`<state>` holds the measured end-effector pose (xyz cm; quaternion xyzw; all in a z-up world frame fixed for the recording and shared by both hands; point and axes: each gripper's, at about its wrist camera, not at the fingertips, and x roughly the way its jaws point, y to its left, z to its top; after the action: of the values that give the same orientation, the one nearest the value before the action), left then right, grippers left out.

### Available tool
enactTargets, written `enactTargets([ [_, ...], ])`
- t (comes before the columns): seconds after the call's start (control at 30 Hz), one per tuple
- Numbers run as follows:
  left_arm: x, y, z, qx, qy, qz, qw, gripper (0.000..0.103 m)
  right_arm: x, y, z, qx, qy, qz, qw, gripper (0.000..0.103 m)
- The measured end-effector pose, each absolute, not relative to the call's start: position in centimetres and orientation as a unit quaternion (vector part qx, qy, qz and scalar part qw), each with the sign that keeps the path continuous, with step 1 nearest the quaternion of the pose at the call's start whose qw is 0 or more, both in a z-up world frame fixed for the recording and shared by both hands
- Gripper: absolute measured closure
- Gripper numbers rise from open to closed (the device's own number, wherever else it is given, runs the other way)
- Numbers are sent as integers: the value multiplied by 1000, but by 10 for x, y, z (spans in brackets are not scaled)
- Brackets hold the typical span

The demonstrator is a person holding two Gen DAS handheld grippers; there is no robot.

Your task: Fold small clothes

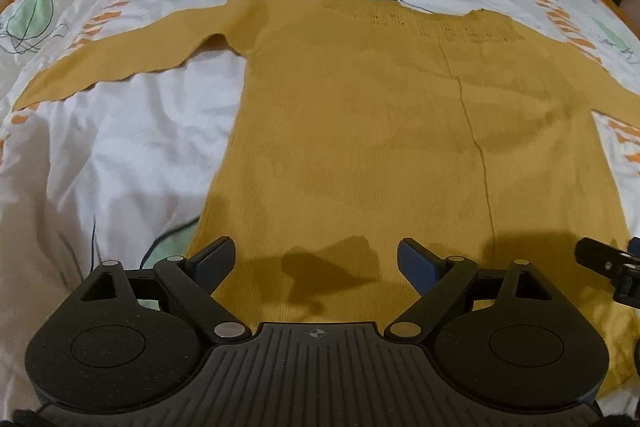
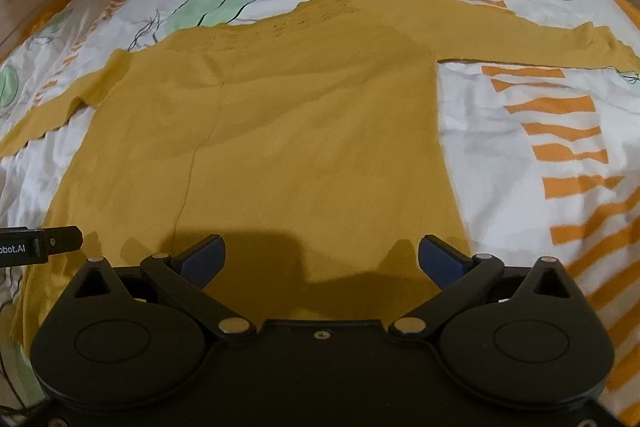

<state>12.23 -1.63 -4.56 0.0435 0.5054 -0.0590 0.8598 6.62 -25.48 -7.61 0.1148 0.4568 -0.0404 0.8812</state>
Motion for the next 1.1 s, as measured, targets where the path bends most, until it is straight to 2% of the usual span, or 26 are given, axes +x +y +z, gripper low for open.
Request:
enactTargets([
  [0.47,186,-41,-47,63,467,-84,878,15,118,-318,-75,132,421,-82,894,0],
  [0.9,261,-58,-60,65,443,-89,890,15,155,-461,-67,184,396,-194,879,0],
  [1.1,269,-51,-76,34,444,-91,891,15,171,-527,-60,157,390,-246,873,0],
])
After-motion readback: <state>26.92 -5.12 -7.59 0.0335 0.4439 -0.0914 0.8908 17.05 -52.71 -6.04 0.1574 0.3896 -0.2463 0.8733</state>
